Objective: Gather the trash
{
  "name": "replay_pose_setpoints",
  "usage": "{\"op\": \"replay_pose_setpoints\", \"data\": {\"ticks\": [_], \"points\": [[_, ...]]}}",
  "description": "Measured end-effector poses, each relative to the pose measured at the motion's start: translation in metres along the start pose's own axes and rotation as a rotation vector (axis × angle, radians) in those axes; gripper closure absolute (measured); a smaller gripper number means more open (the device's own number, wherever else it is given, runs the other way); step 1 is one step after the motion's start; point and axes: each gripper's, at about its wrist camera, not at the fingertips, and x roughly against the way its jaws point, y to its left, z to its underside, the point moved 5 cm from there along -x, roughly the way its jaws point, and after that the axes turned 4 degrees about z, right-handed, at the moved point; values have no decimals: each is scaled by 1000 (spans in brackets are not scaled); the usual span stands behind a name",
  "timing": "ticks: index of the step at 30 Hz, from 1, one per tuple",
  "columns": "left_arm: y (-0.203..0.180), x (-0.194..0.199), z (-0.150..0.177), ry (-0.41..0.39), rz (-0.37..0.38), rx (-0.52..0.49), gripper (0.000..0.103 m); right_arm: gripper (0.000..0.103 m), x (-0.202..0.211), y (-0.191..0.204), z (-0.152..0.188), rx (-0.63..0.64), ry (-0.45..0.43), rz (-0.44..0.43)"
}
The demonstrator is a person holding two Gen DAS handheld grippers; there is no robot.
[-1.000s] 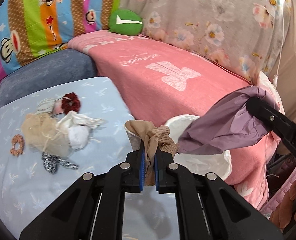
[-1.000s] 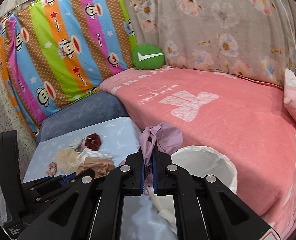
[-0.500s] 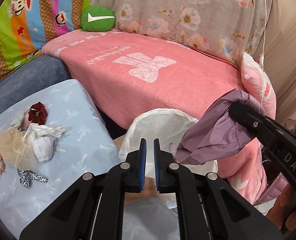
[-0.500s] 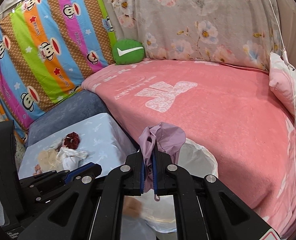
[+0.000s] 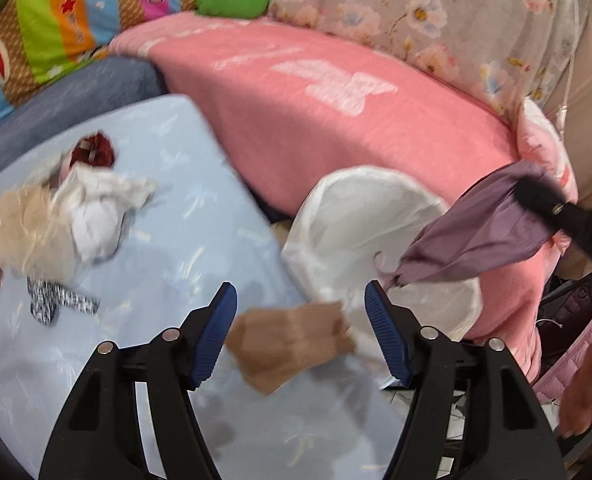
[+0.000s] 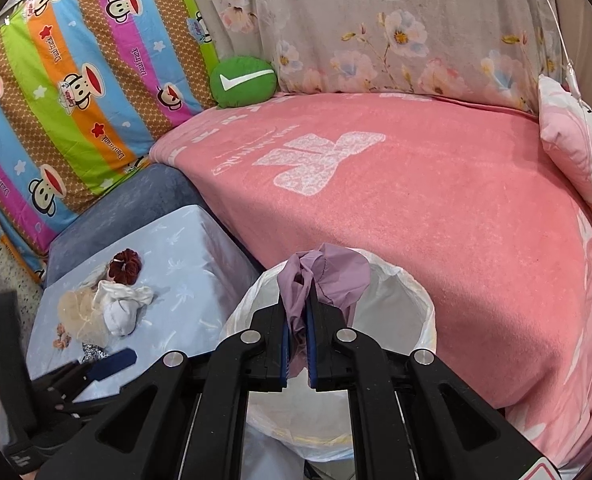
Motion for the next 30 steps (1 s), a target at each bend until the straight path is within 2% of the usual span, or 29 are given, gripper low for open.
{"op": "replay_pose_setpoints", "data": {"ticks": [4,8,9,11,12,14,17,26,30], "points": [[14,-20,23,65,-25,34,40,96,-5,3,7,2,17,-7],[14,-36,36,109,-15,43,42,96,-10,3,13,1,38,-9],[13,-40,38,117,-9,48,45,96,-11,4,15,3,42,-8],[11,-45,41,140,15,54,59,96,-12,4,17,6,48,-6],[11,-46,41,141,18,57,62,96,-13,4,18,7,50,-6],[8,-47,39,133,27,44,78,96,-14,2,19,8,54,-5],[3,-45,32,125,45,24,89,96,-15,1,18,5,56,-2],[-27,-33,-4,50,94,-44,90,96,-14,-7,10,-5,42,15],[-41,-38,-17,41,124,-62,89,92,-10,-10,4,-10,28,21]]}}
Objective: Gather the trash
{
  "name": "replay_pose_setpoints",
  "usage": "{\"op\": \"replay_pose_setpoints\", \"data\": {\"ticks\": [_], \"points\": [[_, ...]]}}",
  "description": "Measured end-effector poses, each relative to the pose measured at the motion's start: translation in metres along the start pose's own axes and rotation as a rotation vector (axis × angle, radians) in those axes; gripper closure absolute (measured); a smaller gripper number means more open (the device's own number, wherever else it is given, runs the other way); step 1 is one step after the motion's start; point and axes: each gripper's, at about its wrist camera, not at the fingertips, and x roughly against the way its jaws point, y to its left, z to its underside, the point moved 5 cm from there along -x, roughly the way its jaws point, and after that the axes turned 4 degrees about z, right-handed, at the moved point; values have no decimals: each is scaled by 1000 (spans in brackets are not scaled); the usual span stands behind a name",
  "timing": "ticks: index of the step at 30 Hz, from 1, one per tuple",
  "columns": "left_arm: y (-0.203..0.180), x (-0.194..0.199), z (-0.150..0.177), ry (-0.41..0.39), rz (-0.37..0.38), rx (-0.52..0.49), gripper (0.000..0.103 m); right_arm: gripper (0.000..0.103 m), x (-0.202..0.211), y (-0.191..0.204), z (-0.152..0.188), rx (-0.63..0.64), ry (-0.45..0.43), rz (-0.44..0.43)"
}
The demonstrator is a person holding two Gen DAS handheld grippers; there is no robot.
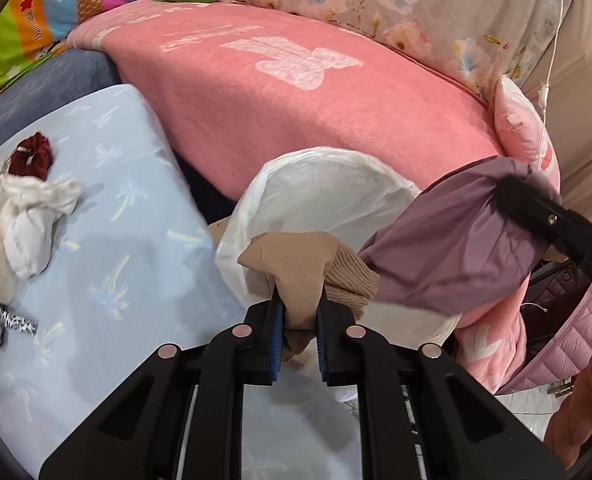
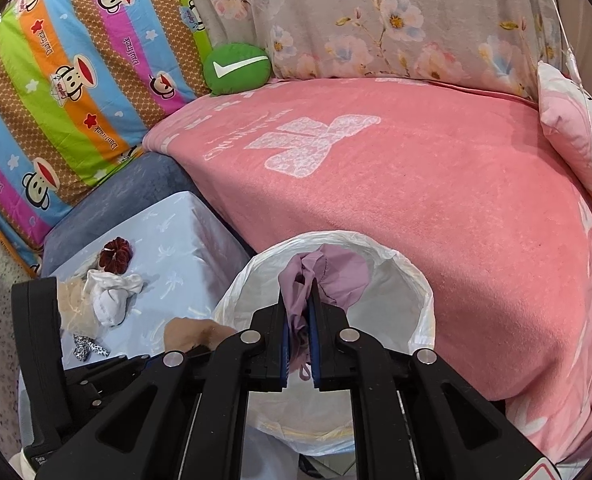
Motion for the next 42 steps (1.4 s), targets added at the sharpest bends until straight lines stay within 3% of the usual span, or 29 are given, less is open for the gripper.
{"op": "replay_pose_setpoints", "data": {"ticks": [3,6,8,9,21,42], "points": [[-10,-4,-5,7,14,-22,87,91,3,-3,-4,-7,-11,6],[-15,-2,-8,-19,-17,-38,66,80,5,-7,-6,-20,-22,15],[-16,2,-10,-48,-36,-45,43,68,6,-9,-7,-23,-30,21],[-15,5,-11,-57,-43,-46,42,67,6,-9,-8,-22,-31,23],[5,22,-11,-94,-120,-17,40,59,4,3,-4,2,-19,8],[89,86,12,-190,-328,103,20,50,2,95,19,148,19,-84]]}}
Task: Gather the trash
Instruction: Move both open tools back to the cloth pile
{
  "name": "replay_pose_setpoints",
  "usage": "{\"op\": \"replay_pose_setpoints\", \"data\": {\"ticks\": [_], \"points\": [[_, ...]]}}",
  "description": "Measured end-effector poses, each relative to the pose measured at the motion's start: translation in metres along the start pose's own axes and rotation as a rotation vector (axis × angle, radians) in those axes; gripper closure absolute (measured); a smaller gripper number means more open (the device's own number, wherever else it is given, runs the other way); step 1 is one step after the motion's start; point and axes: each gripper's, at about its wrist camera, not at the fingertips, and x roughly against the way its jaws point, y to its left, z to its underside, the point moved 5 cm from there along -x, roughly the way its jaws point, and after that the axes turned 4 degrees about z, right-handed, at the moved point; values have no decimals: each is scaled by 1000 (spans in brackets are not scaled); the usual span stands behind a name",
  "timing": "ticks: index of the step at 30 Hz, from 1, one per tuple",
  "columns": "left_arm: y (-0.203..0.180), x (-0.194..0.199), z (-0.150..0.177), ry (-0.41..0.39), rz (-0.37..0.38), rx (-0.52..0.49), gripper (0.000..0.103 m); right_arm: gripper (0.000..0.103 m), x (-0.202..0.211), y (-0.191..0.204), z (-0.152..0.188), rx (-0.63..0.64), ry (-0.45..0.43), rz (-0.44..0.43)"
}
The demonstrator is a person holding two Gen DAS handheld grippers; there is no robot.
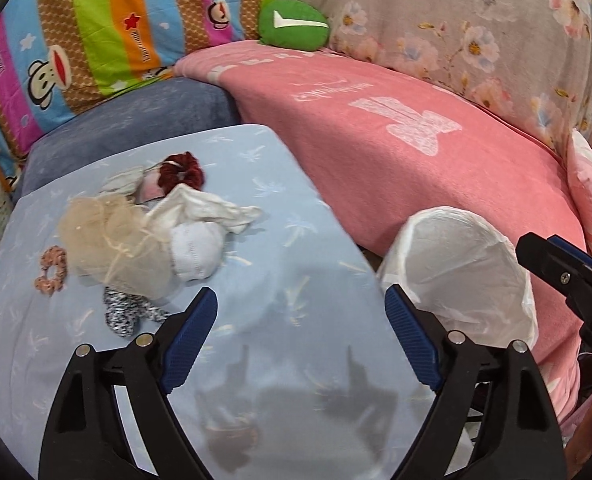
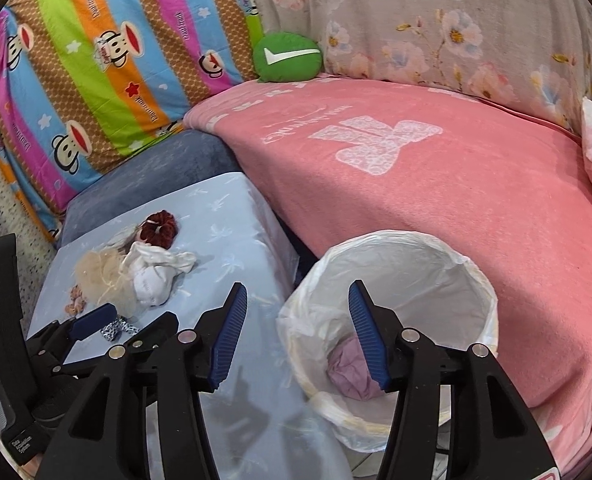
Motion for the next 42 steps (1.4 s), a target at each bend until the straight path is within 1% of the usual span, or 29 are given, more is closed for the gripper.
{"op": "replay_pose_setpoints", "data": {"ticks": [16,19,22,25,34,42], "points": [[71,20,9,-21,-101,74,18,49,-7,72,12,102,29,-55],[82,22,11,-22,-114,88,15,48,-9,86,15,121,34,-64],[97,25,15,-19,-132,109,11,45,-10,99,18,138,38,-70],[111,26,18,-12,-150,130,10,45,-14,113,22,153,47,-83],[171,32,32,1,-220,204,10,43,-31,169,39,210,93,-153],[234,32,33,6,-303,260,10,43,-66,216,56,242,163,-213]]}}
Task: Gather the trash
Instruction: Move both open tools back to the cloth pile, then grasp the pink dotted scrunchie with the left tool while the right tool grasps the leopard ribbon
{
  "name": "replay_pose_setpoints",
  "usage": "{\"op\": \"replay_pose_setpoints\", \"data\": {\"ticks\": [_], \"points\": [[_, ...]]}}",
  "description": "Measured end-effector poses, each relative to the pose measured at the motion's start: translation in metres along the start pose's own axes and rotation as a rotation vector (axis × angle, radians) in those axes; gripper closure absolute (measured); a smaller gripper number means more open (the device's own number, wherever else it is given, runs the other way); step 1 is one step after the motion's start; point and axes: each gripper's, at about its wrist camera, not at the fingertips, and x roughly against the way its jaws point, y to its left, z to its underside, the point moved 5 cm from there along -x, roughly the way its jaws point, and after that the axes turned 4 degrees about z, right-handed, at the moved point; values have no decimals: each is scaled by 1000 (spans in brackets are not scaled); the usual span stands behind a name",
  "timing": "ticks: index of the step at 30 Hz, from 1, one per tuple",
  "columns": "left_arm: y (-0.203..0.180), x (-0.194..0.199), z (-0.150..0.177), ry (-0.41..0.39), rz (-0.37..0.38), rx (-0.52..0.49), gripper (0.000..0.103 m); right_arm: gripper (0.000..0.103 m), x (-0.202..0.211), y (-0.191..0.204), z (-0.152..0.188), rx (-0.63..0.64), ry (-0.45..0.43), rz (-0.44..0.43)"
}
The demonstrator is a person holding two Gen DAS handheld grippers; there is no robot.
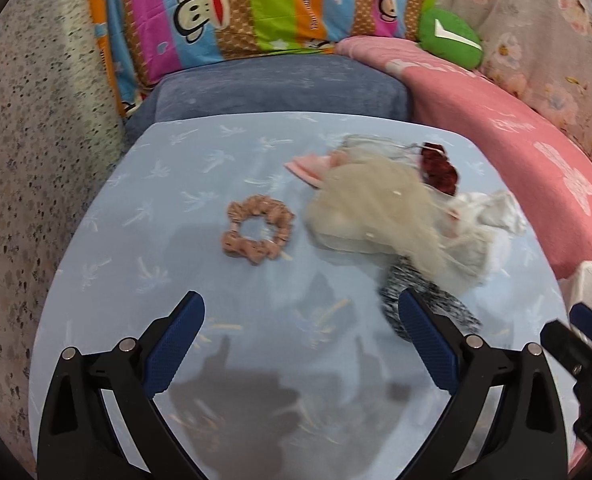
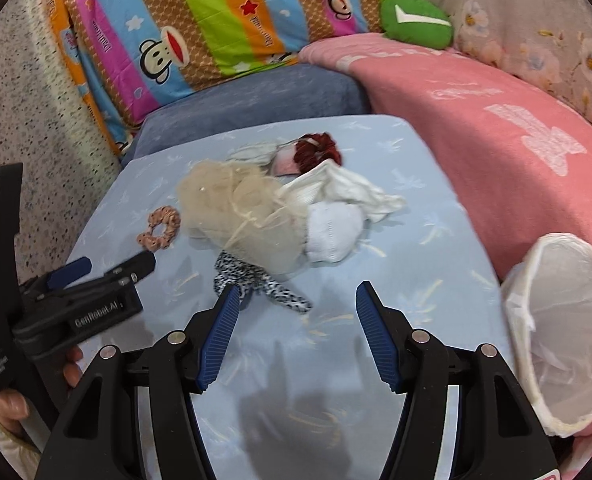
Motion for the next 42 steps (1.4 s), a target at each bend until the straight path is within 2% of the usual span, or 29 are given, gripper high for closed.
{"op": "replay_pose_setpoints", "data": {"ticks": [10,21,23,24,27,30,32,35,42], "points": [[48,-46,-19,47,-41,71,10,43,-67,35,-1,-8,109,-69],[61,-91,-24,121,-7,143,12,43,-122,49,-12,-41,144,-69],[61,-95,-22,133,5,147,19,44,-125,50,-15,-36,128,-62],[61,-96,-23,126,-3,142,20,44,-127,51,-17,-27,123,-54],[57,-95,-24,110,-1,113,34,56,-127,52,-18,0,110,-30],[49,-92,-23,102,22,84,51,69,-125,49,-16,3,110,-24],[41,-89,-20,101,39,60,70,82,-124,46,-13,-5,124,-34],[32,-86,-16,106,55,38,87,90,-119,39,-6,-18,142,-52],[9,-61,-2,107,106,22,91,94,-87,23,13,-53,145,-71]]}}
